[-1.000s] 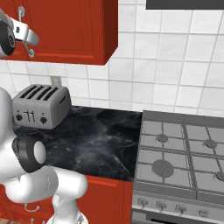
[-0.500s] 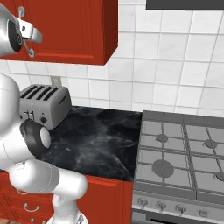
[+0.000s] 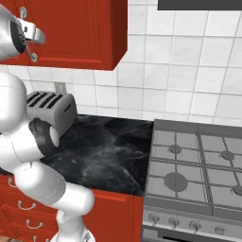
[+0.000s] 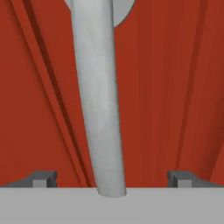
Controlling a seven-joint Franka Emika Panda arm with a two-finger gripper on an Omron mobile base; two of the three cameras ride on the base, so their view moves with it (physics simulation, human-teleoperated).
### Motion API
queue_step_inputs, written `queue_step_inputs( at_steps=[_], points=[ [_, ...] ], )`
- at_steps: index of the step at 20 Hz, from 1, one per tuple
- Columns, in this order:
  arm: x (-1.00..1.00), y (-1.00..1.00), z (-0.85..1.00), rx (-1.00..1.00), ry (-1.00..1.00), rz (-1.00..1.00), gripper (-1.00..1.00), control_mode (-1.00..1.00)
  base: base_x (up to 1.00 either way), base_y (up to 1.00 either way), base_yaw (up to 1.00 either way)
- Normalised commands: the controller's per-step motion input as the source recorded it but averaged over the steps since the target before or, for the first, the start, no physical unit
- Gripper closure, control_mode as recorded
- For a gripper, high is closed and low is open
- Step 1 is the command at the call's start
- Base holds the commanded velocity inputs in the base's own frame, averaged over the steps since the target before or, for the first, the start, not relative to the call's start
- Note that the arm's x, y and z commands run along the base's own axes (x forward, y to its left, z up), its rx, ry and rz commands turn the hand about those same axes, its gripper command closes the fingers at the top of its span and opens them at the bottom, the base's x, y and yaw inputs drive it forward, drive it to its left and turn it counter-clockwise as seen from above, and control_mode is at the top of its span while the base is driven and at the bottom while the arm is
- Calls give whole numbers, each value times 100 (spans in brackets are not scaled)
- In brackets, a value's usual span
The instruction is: Move the mustard and shaker from the cabinet to the dining counter.
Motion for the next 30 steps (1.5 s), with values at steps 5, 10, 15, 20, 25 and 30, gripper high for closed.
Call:
queue_step_inputs(
  at_steps=[5,10,15,20,25,30],
  points=[
    [25,9,-8,-5,-2,0,100,-100,0,0,0],
    [-2,0,-26,0,-22,-2,100,-100,0,0,0],
    [-5,0,-16,7,-12,-2,100,-100,0,0,0],
    [-40,0,-8,25,0,1,100,-100,0,0,0],
    [-73,0,0,19,0,11,100,-100,0,0,0],
    [-85,-4,-3,9,0,19,100,-100,0,0,0]
  ],
)
